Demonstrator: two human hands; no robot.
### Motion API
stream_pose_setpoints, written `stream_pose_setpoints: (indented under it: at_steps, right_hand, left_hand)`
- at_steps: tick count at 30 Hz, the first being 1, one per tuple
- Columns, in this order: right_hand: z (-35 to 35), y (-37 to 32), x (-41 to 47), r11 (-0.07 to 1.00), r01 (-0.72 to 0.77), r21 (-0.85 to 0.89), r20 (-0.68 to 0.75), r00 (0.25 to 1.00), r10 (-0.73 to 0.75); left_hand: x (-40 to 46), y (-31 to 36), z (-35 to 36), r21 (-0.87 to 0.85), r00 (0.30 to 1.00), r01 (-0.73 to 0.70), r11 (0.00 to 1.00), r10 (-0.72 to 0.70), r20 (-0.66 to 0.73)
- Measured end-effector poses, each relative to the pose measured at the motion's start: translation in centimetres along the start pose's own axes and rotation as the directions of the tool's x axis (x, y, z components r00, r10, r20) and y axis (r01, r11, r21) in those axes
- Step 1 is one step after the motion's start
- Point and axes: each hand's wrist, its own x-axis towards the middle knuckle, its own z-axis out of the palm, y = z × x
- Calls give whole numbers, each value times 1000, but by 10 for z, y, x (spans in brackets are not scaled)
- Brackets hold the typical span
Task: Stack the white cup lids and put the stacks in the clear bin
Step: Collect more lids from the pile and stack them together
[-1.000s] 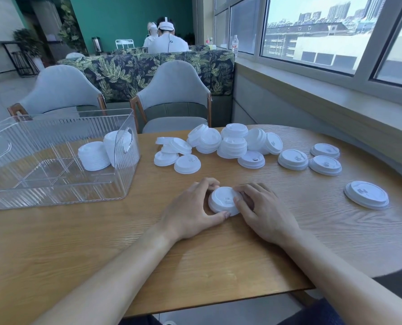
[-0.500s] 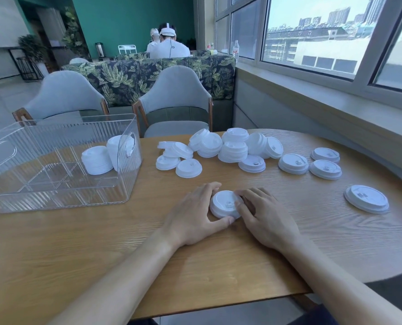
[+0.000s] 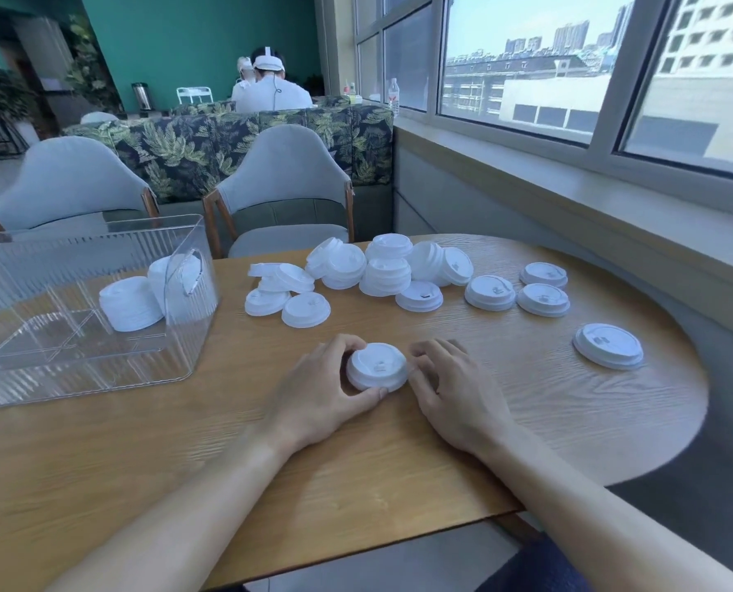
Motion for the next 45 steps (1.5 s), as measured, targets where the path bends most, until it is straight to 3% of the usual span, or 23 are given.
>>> stream_pose_setpoints:
  at_steps: [10, 15, 28, 37, 45]
  right_hand:
    - [-43, 49, -20, 989, -116, -95, -97, 989, 107]
    - [-71, 90, -27, 956, -245, -160, -167, 961, 219]
    - [-105, 152, -18, 758, -645, -94, -295, 745, 598]
    - [-103, 152, -16, 766, -631, -122, -298, 760, 578]
    - [-101, 138, -22, 869, -491, -59, -206, 858, 471]
  left_hand:
    - [16, 46, 40, -200, 997, -35, 979, 49, 66]
    - [27, 66, 60, -208, 987, -57, 977, 87, 139]
    - [55, 103, 94, -170, 971, -120, 978, 151, 184]
    - [61, 101, 101, -151, 974, -154, 976, 176, 145]
    - [54, 99, 92, -219, 981, -142, 965, 168, 102]
